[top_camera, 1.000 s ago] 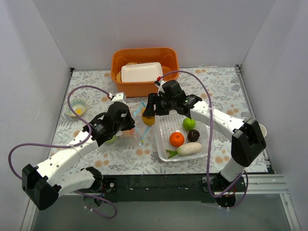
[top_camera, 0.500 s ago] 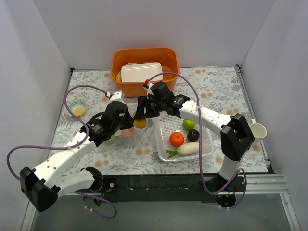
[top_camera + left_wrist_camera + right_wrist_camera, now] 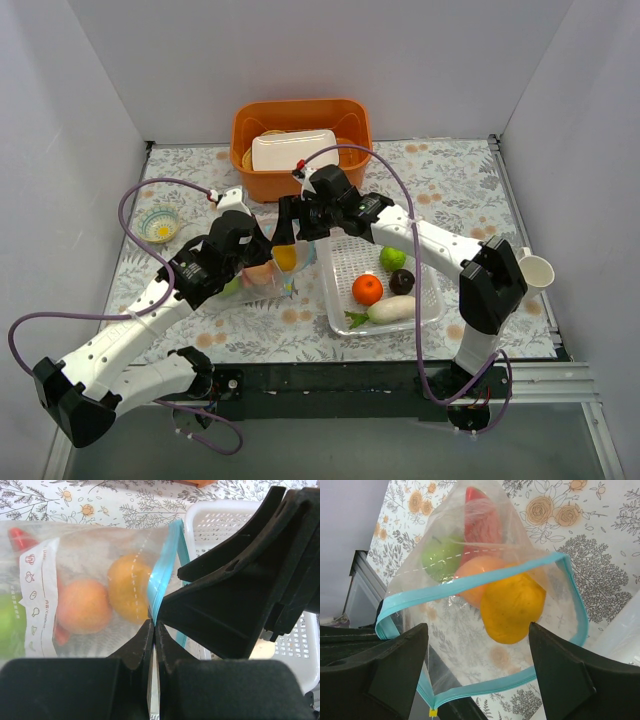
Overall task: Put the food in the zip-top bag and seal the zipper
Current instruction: Place the fake fruit in the zipper food storage bag, then adjust the zipper food storage bag at the center of the board.
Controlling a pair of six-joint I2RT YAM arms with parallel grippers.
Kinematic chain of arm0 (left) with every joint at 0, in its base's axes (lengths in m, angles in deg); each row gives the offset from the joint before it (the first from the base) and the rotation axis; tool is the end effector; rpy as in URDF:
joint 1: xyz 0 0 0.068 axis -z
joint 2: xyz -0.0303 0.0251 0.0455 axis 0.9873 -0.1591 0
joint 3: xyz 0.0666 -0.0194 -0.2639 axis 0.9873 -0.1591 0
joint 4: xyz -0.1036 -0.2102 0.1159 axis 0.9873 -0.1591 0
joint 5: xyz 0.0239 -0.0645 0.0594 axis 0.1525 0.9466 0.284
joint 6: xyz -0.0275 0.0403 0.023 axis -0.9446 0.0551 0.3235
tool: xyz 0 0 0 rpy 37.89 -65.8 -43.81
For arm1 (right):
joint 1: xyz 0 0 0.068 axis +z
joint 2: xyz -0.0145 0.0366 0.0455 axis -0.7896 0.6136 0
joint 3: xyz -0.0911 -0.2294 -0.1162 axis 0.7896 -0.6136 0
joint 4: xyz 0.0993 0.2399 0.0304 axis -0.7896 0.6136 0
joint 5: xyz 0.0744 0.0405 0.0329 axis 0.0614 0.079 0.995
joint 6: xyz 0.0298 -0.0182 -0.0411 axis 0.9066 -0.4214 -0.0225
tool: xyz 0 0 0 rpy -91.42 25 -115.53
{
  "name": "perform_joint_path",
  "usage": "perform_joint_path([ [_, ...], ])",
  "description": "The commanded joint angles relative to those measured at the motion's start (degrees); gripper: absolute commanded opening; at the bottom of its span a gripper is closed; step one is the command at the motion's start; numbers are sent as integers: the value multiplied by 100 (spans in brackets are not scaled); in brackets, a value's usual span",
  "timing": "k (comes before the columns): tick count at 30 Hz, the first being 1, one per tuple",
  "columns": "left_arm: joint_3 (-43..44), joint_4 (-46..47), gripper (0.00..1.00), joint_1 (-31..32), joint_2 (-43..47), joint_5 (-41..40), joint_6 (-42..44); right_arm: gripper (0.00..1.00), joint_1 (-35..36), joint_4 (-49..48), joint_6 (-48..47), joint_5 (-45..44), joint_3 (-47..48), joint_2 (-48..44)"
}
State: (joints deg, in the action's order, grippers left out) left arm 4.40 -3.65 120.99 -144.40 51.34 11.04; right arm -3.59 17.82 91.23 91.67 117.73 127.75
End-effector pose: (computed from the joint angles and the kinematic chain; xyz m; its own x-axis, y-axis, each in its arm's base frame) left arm 0.1644 -0.1234 0.3233 -0.5058 -0.7786 -0.3713 -0.3564 0.5806 -0.7320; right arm 0.2682 0.3173 0.2985 -0.7671 -0.0979 -0.6340 -0.5416 0.6285 0.5583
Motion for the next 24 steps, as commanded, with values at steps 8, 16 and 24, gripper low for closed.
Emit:
perform_joint_path([
  [8,120,-62,0,3,158,-242,-59,89,-162,708,-204,-1087,144,-768],
  [16,147,0,0,3,97,-233,-15,84,-619,648,-125,-1264,-806,-1463],
  [24,147,-70,0,3,176,-338,-59,54,-532,-152,261,141,-1377,-1340],
])
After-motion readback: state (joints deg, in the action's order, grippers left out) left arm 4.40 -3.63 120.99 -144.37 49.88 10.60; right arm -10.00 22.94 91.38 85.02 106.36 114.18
